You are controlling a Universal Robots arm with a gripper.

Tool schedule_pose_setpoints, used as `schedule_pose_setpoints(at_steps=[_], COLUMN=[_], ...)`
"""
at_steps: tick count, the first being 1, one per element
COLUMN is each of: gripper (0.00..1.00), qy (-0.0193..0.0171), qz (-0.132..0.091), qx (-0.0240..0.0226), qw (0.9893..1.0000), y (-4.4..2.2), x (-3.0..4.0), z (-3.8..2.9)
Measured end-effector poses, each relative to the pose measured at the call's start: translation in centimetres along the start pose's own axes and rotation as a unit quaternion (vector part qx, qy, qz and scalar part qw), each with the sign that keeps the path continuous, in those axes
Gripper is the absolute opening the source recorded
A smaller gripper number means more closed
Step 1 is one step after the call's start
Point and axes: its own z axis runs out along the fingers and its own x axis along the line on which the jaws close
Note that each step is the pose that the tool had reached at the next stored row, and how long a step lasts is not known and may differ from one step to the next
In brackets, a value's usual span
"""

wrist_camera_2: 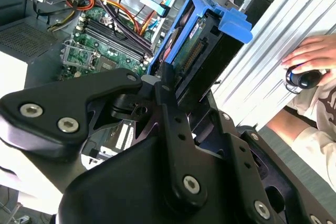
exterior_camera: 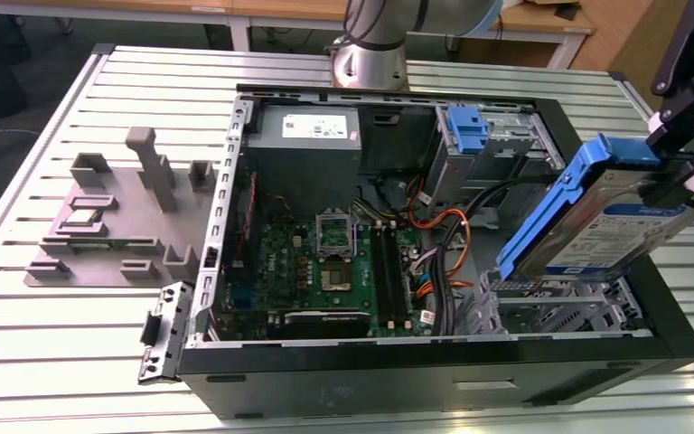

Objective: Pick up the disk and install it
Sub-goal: 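Insert the disk into the insertion slot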

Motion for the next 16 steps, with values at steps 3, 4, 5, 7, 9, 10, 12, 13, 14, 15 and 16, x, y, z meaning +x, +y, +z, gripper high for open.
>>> schedule_pose_setpoints(at_steps=[3, 4, 5, 7, 9, 10, 12, 13, 14, 15, 16], gripper=[0.35, 0.35, 0.35, 0.35, 0.35, 0.35, 0.35, 0.35, 0.35, 0.35, 0.35], qy=[0.0, 0.0, 0.0, 0.0001, 0.0, 0.0, 0.0001, 0.0001, 0.0, 0.0, 0.0], qz=[0.0, 0.0, 0.0, 0.0, 0.0, 0.0, 0.0, 0.0, 0.0, 0.0, 0.0], qx=[0.0, 0.0, 0.0, 0.0, 0.0, 0.0, 0.0, 0.0, 0.0, 0.0, 0.0], qw=[1.0, 1.0, 1.0, 1.0, 1.0, 1.0, 1.0, 1.0, 1.0, 1.0, 1.0], y=[-0.03, -0.04, -0.04, -0.06, -0.32, -0.42, -0.48, -0.49, -0.5, -0.51, -0.51], x=[0.02, 0.02, 0.02, 0.02, 0.01, 0.01, 0.01, 0.01, 0.02, 0.03, 0.03], z=[0.44, 0.52, 0.52, 0.52, 0.54, 0.55, 0.73, 0.86, 0.99, 1.06, 1.06])
